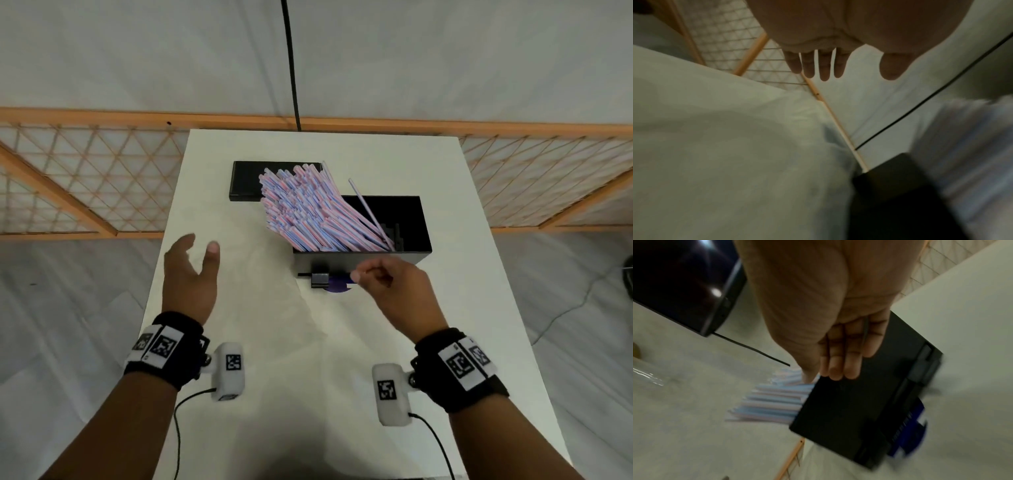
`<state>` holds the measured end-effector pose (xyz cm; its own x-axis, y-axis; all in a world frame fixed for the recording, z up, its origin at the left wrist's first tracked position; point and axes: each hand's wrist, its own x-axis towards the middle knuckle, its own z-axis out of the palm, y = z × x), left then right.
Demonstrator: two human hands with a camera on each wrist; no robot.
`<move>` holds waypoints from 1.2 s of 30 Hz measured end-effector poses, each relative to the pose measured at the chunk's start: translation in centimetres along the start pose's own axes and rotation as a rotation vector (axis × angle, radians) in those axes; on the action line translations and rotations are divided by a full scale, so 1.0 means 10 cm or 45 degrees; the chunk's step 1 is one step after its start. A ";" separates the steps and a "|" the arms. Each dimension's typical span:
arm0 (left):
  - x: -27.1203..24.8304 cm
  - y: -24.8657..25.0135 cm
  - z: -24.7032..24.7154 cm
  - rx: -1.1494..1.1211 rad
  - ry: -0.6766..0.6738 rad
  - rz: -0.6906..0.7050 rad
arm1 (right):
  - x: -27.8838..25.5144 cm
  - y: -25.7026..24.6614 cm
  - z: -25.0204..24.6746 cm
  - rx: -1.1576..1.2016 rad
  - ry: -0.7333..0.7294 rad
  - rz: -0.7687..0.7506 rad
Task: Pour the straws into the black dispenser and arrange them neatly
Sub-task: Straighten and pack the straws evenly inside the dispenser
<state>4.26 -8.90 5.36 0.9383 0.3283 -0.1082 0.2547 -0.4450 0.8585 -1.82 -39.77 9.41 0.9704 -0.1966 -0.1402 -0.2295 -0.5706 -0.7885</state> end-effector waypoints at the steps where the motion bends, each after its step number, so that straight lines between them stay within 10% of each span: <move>1: -0.02 0.18 0.03 -0.065 0.017 0.067 | 0.04 -0.04 -0.09 0.035 0.052 -0.046; 6: -0.14 1.05 0.29 -0.262 0.069 0.305 | 0.44 0.01 -0.37 -0.021 0.097 -0.195; 12: -0.08 1.56 0.66 0.148 0.104 0.436 | 0.81 0.18 -0.43 -0.261 -0.176 -0.273; 19: 0.08 1.49 0.81 0.387 -0.036 0.160 | 1.03 0.25 -0.33 -0.338 -0.368 -0.322; 36: 0.30 1.49 0.79 0.380 -0.139 0.228 | 1.20 0.13 -0.18 -0.047 -0.656 -0.343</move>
<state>12.70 -21.18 13.90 0.9896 0.1395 -0.0359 0.1259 -0.7165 0.6861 9.42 -44.30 7.80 0.9041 0.3675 -0.2180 0.0371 -0.5757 -0.8168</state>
